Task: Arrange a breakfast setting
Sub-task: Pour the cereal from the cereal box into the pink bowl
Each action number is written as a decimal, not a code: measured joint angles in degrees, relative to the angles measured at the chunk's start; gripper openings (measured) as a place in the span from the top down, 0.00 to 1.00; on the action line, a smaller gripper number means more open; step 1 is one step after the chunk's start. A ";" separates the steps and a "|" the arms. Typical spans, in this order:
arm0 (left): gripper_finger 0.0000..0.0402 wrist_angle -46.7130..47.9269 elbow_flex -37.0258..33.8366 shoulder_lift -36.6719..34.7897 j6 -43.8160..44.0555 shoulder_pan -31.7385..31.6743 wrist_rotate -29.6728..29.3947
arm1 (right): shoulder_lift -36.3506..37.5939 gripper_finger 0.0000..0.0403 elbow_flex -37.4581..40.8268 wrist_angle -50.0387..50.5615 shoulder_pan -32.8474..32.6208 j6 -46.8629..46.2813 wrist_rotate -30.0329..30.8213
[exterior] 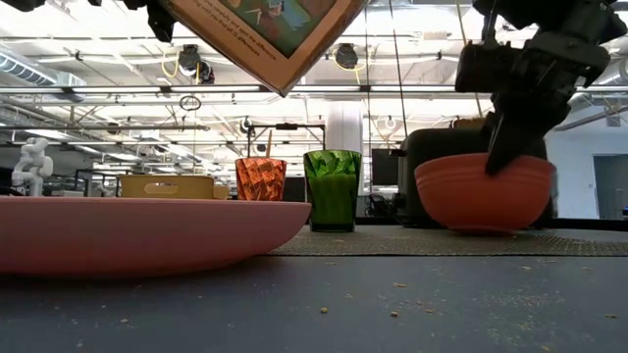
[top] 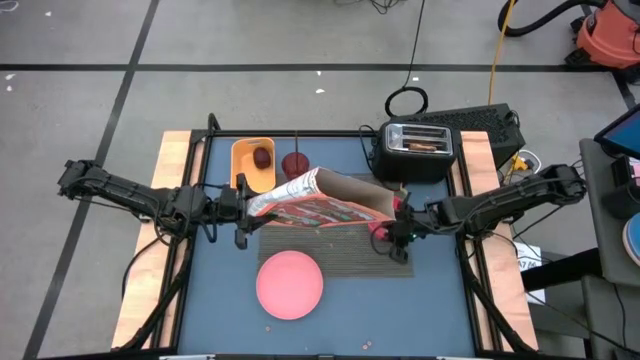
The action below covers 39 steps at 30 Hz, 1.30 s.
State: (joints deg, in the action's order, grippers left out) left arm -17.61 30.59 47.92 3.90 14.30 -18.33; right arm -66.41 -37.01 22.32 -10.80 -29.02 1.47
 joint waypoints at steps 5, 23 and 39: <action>0.48 0.24 0.00 0.00 0.00 0.01 0.00 | -0.07 0.93 0.04 -0.89 -0.23 -0.59 -1.25; 0.48 1.20 0.00 0.02 5.29 -0.01 0.02 | 0.76 0.57 0.07 -4.85 -0.25 3.32 -0.69; 0.48 19.49 12.19 0.83 10.93 0.00 0.02 | 21.07 0.56 0.07 -0.50 0.74 15.92 0.09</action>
State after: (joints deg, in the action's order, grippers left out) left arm 1.88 42.78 48.75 14.83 14.29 -18.30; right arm -45.34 -36.95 21.82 -10.07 -13.10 1.56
